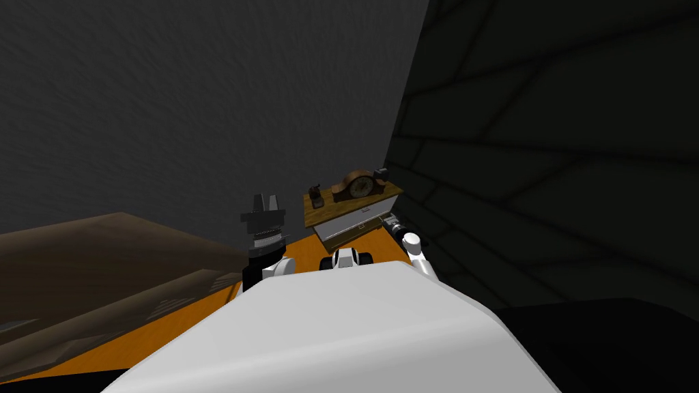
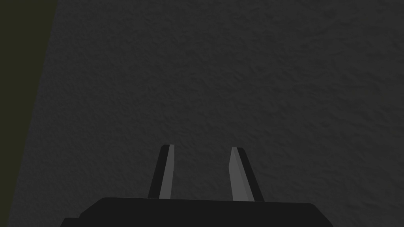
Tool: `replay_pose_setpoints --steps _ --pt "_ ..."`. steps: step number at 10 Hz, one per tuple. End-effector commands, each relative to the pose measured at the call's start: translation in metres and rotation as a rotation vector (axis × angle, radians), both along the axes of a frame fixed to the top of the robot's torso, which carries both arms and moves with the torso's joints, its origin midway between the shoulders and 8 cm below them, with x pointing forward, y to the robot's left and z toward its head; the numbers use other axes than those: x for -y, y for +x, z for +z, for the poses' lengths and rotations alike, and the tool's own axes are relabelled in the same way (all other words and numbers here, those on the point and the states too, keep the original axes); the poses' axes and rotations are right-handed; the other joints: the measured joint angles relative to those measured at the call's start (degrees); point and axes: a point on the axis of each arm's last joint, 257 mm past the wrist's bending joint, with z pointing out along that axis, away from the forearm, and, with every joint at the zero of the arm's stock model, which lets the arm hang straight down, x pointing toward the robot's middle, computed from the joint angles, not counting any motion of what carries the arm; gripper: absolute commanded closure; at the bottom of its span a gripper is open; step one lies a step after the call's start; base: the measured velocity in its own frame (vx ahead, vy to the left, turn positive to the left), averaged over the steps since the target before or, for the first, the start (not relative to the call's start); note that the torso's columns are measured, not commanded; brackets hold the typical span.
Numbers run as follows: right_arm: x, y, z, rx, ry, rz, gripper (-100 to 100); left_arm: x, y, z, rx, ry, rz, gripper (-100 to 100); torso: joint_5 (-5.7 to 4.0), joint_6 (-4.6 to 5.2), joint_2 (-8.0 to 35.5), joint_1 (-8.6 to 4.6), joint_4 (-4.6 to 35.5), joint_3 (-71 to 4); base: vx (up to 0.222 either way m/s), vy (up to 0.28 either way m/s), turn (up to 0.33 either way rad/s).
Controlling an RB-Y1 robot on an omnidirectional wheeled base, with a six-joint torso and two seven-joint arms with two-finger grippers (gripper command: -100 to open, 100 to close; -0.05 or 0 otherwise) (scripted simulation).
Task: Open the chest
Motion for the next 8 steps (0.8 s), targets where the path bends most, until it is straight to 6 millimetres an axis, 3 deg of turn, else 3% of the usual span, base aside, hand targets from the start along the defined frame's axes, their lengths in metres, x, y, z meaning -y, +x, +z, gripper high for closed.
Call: replay_pose_setpoints --steps 1,2,3,5,6,8 --pt "-0.007 -0.003 -0.013 -0.024 0.107 0.011 -100 0.0 0.0 0.0 0.0 0.0 0.0 0 -0.01 -0.02 -0.05 -0.04 -0.01 -0.01 0.06 -0.028 0.048" --pt "-0.007 -0.003 -0.011 -0.02 0.118 0.009 -100 0.0 0.0 0.0 0.0 0.0 0.0 0 -0.01 -0.01 -0.08 -0.03 -0.02 -0.04 0.035 -0.01 -0.002" --pt "-0.011 -0.007 -0.024 -0.047 0.172 0.022 -100 0.0 0.0 0.0 0.0 0.0 0.0 0 0.01 0.0 0.01 0.02 0.0 0.0 0.048 -0.027 0.059" --pt "-0.014 -0.006 -0.021 -0.036 0.217 0.02 -100 0.0 0.0 0.0 0.0 0.0 0.0 0 -0.01 -0.01 -0.04 -0.04 -0.01 -0.02 0.04 -0.016 0.025" --pt "-0.019 -0.011 -0.032 -0.059 0.273 0.032 -100 0.0 0.0 0.0 0.0 0.0 0.0 0 0.01 0.0 0.02 0.01 0.01 0.01 0.048 -0.017 0.058" --pt "-0.021 -0.01 -0.029 -0.048 0.314 0.03 -100 0.0 0.0 0.0 0.0 0.0 0.0 0 -0.01 0.0 -0.04 -0.04 -0.01 -0.02 0.034 -0.014 0.019"
